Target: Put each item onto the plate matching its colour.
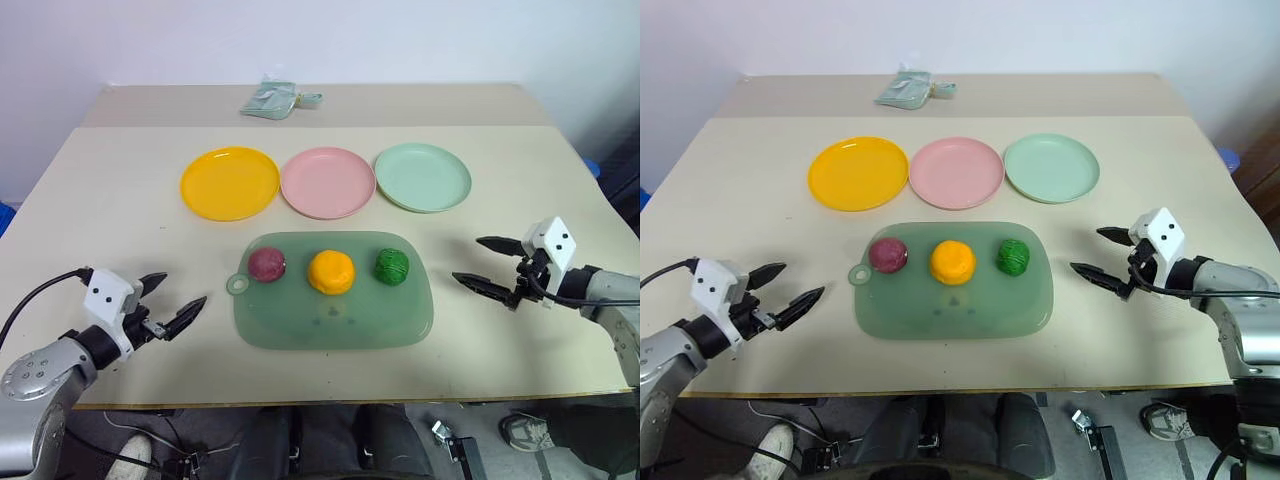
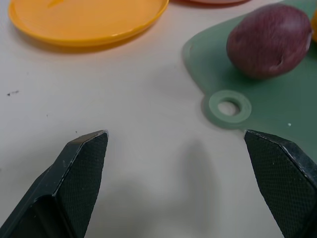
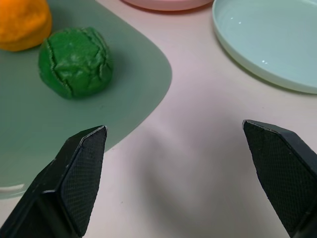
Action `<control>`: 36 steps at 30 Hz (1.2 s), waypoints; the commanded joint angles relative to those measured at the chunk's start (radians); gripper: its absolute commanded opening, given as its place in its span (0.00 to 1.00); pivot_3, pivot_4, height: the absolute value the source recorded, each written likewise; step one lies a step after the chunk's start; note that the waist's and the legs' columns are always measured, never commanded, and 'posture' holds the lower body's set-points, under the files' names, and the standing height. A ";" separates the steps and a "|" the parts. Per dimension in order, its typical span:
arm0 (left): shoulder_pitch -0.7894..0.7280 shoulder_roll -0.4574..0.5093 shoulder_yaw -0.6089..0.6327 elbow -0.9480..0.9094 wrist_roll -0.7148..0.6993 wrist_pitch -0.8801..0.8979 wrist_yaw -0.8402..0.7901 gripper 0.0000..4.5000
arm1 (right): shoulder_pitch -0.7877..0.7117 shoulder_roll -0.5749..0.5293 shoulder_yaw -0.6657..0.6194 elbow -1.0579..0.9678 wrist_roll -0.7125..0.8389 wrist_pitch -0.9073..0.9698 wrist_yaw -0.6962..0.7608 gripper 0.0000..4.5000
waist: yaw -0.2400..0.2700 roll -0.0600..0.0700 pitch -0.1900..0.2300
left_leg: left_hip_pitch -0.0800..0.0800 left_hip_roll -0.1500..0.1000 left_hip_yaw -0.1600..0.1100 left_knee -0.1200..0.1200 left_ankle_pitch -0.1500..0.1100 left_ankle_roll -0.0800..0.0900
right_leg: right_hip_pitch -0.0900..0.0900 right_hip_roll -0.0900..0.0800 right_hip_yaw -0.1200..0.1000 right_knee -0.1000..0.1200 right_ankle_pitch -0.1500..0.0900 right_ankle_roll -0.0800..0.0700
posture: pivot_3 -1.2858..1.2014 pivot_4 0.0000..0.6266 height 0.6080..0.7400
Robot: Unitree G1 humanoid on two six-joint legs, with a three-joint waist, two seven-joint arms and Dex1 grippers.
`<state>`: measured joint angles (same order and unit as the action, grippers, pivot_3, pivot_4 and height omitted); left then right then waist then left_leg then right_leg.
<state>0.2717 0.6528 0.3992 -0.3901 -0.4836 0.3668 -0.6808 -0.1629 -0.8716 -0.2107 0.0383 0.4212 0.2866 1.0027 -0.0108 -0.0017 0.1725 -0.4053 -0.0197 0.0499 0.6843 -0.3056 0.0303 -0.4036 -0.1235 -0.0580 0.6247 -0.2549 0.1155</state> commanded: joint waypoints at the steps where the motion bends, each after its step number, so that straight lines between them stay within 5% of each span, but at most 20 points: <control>1: 0.008 -0.009 0.027 -0.035 -0.004 -0.007 0.015 1.00 | -0.042 0.014 -0.001 0.027 -0.026 -0.039 -0.011 0.99 | 0.000 0.000 0.000 | 0.000 0.000 0.000 0.000 0.000 0.000 | 0.000 0.000 0.000 0.000 0.000 0.000 | 0.52 0.24 1.00; 16: -0.187 -0.001 -0.059 0.067 -0.028 0.040 -0.039 1.00 | 0.017 0.067 -0.093 -0.151 -0.008 0.012 -0.166 0.99 | 0.008 0.000 0.000 | 0.000 -0.001 0.000 0.000 0.000 0.000 | 0.000 0.001 -0.001 0.001 0.000 0.000 | 0.52 0.24 1.00; 29: -0.443 0.040 -0.332 0.199 0.066 -0.001 -0.235 1.00 | 0.215 0.021 -0.155 -0.439 0.121 0.192 -0.120 0.99 | 0.024 0.000 0.000 | 0.000 -0.001 0.001 0.001 0.000 0.000 | 0.001 0.004 -0.001 0.002 0.000 0.001 | 0.52 0.24 1.00; 36: -0.643 -0.027 -0.477 0.387 0.160 -0.065 -0.299 1.00 | 0.258 0.080 -0.122 -0.631 0.178 0.278 -0.214 0.99 | 0.028 -0.001 0.000 | 0.000 -0.001 0.001 0.002 0.001 0.000 | 0.000 0.005 -0.001 0.003 0.000 0.001 | 0.52 0.24 1.00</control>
<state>-0.3588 0.6270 -0.0630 -0.0189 -0.3431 0.3274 -0.9653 0.0896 -0.7965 -0.3219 -0.5459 0.5765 0.5555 0.8132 0.0172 -0.0022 0.1722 -0.4056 -0.0209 0.0505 0.6866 -0.3051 0.0310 -0.4031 -0.1182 -0.0594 0.6280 -0.2546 0.1163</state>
